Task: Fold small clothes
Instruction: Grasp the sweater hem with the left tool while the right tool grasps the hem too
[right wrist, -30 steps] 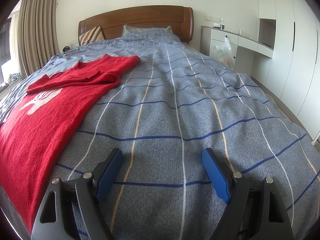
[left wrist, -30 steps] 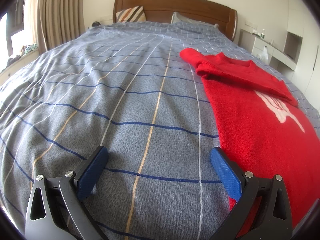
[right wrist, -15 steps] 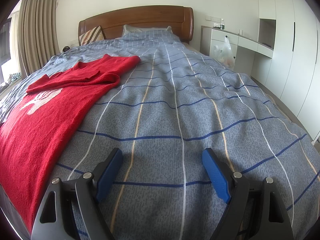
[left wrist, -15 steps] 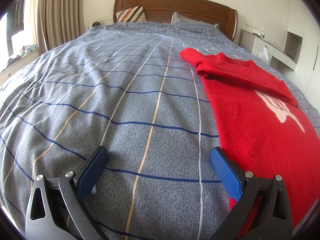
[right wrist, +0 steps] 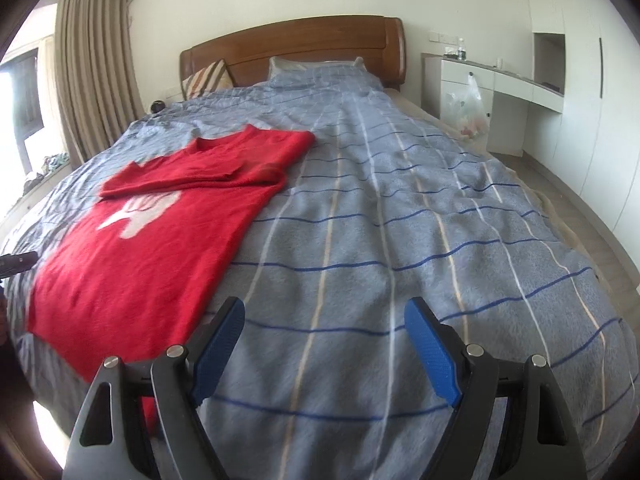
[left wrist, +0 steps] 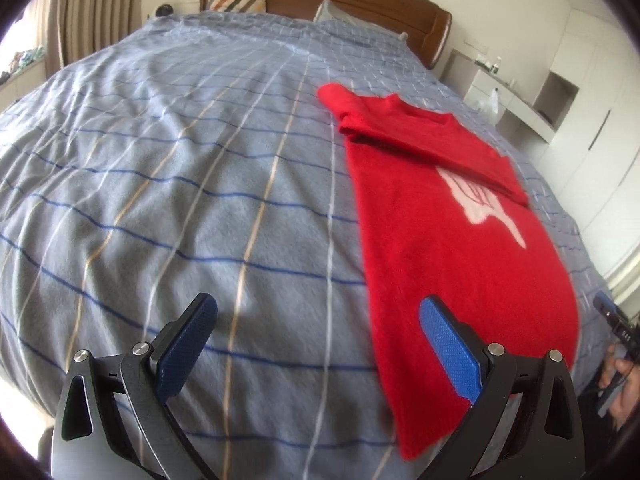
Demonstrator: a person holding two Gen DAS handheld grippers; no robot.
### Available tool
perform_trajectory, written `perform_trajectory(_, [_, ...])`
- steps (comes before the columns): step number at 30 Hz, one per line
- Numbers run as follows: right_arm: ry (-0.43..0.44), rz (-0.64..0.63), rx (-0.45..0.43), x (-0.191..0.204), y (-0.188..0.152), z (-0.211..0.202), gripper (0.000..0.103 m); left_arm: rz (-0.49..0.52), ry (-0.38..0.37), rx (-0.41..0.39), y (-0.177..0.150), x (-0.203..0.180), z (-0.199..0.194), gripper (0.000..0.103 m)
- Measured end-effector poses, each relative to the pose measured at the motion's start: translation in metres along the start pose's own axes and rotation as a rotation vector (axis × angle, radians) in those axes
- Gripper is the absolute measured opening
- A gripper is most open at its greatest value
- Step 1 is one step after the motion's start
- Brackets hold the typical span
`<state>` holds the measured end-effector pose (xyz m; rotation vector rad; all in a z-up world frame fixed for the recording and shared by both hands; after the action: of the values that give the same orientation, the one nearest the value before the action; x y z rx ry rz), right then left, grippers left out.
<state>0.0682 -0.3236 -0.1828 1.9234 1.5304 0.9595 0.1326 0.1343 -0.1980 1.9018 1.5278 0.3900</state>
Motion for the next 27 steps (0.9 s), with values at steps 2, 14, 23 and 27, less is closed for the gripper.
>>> perform_trajectory(2, [0.118,0.005,0.076,0.026,-0.017,-0.015,0.082,0.001,-0.050,0.061,-0.018,-0.017,0.001,0.101])
perform_trajectory(14, [0.348,0.120,0.432,0.093,-0.081,0.018,0.047,0.049,-0.055,0.178,-0.049,-0.060,0.012,0.065])
perform_trajectory(23, [0.337,0.222,0.457,0.074,-0.082,0.021,0.005,-0.054,-0.167,0.182,-0.049,-0.055,-0.006,0.002])
perform_trajectory(27, [0.415,0.285,0.411,0.072,-0.059,-0.002,0.005,-0.106,-0.257,0.110,-0.026,-0.061,-0.038,0.002])
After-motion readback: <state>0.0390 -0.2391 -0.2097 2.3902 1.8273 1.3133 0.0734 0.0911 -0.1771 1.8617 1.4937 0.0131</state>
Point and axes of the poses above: each gripper's, at about its wrist camera, not at the fingertips, and z roughly the way its jaws point, x to its left, y to its top, the point moved 8 cm from there along z, roughly the way its jaws point, and after that the axes turned 9 degrees about z, right-handed, at the moved point
